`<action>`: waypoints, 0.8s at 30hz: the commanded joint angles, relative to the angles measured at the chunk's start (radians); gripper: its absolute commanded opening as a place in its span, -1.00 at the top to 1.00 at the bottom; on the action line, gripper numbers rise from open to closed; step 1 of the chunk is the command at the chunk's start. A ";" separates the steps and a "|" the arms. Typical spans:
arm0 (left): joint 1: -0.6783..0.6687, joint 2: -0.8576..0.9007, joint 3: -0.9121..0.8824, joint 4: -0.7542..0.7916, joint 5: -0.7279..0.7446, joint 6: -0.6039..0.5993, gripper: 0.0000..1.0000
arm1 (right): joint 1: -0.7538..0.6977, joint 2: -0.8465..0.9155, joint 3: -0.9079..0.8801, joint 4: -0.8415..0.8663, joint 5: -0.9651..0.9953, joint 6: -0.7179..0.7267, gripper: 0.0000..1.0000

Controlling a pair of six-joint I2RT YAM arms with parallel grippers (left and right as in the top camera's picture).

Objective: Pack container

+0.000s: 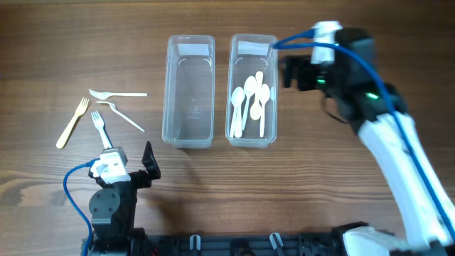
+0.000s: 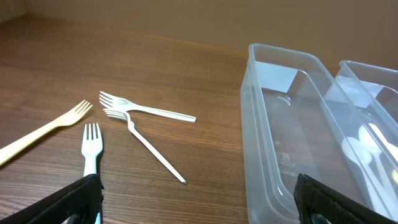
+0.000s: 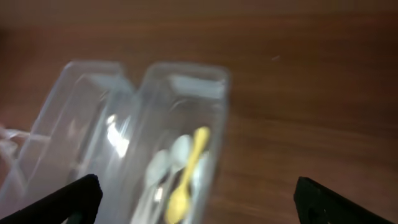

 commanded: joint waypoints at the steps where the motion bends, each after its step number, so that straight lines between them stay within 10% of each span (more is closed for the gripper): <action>1: 0.003 -0.007 -0.005 0.003 -0.003 -0.009 -0.99 | -0.068 -0.094 0.012 -0.052 0.251 -0.124 -0.99; 24: 0.003 -0.007 -0.005 0.003 -0.003 -0.009 -0.99 | -0.098 -0.106 0.009 -0.063 0.349 -0.126 -0.99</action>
